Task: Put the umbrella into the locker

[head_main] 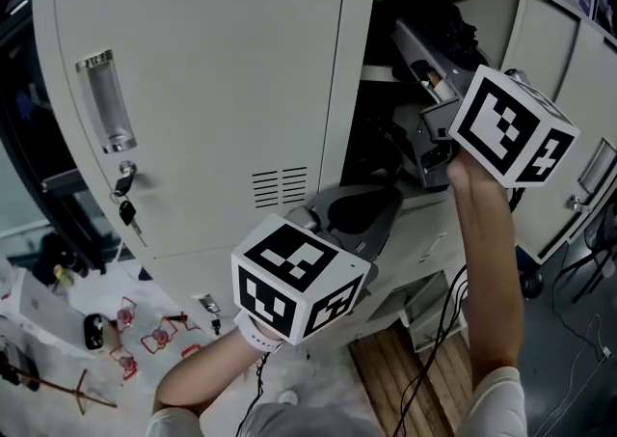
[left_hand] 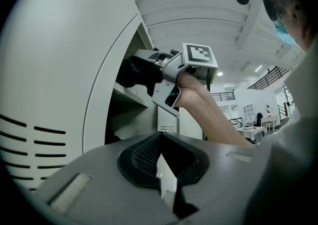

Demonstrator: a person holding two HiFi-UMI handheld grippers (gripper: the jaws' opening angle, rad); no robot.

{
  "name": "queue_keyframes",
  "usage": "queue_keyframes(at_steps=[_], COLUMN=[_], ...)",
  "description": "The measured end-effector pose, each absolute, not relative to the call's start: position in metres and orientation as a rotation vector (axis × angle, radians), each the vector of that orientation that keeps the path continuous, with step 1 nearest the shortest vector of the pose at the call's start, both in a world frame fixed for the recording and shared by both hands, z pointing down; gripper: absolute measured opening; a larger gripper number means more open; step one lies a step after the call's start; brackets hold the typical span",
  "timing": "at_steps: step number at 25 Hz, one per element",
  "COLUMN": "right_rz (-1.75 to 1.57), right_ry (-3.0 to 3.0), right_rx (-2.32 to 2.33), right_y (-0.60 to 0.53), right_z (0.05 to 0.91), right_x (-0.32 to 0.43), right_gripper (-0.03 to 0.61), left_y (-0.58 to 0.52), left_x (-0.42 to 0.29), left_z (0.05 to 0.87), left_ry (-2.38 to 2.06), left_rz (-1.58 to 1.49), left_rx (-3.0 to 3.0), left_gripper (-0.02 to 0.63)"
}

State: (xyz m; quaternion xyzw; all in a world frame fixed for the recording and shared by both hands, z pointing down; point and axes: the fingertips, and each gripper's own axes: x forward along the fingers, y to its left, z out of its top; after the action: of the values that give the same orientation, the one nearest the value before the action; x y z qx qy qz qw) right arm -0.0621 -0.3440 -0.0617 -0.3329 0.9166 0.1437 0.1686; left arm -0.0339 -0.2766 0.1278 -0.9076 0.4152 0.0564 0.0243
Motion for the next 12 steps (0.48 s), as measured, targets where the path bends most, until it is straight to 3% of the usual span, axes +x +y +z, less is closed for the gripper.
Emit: queue_keyframes(at_steps=[12], right_rz=[0.439], right_ry=[2.666], right_rx=[-0.953], right_y=[-0.367], right_z=[-0.051], right_x=[-0.085], right_gripper=[0.276], left_y=[-0.285], left_x=[-0.030], left_z=[0.132], left_ry=[1.266], left_rz=[0.183], left_rx=[-2.834], left_gripper=[0.017])
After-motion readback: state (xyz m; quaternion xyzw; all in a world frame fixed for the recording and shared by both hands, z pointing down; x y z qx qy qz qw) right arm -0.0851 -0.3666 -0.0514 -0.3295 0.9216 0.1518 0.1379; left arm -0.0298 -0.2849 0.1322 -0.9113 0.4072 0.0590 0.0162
